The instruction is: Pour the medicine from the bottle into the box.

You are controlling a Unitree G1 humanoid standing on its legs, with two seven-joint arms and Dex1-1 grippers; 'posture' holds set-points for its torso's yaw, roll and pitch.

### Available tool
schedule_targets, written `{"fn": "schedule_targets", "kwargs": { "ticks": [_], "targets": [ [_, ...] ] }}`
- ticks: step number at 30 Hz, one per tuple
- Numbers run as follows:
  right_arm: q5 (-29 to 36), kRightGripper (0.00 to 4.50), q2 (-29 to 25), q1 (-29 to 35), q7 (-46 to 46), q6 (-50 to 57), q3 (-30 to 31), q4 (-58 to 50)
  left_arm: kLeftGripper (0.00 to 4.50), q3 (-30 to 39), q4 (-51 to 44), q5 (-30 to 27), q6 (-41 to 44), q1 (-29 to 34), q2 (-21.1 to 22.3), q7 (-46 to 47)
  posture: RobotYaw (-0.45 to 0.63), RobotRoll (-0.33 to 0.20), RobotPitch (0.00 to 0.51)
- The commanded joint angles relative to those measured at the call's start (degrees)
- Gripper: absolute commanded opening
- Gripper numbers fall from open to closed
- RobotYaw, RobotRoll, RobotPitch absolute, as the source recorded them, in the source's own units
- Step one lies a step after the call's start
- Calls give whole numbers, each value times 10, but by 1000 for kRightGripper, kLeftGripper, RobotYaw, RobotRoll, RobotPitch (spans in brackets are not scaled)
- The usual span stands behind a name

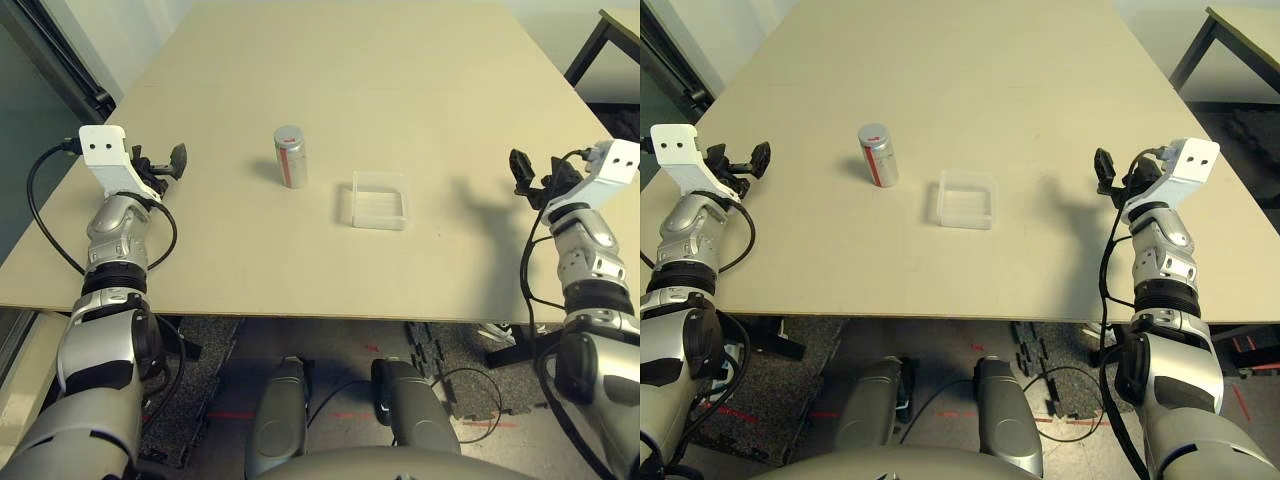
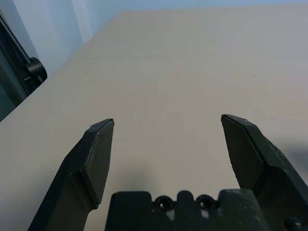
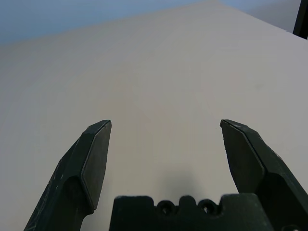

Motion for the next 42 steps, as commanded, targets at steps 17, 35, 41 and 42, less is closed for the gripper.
{"fn": "schedule_targets", "kwargs": {
  "ticks": [17,35,41,42],
  "targets": [
    [-3,4500,-18,2,17,126,37,-132,4466,-16,-43,-15,60,-42,2,-93,73,0,65],
    [14,4500,-4,-12,104,334,134,-312,4466,-75,-358,-54,277,88,-79,-129,65,0,72],
    [14,4500,3,-26,99,333,134,-314,4466,-104,-302,-41,263,58,-107,-136,35,0,79],
    [14,4500,4,-28,99,332,134,-314,4466,-109,-291,-39,263,52,-110,-138,30,0,80]
  ]
}}
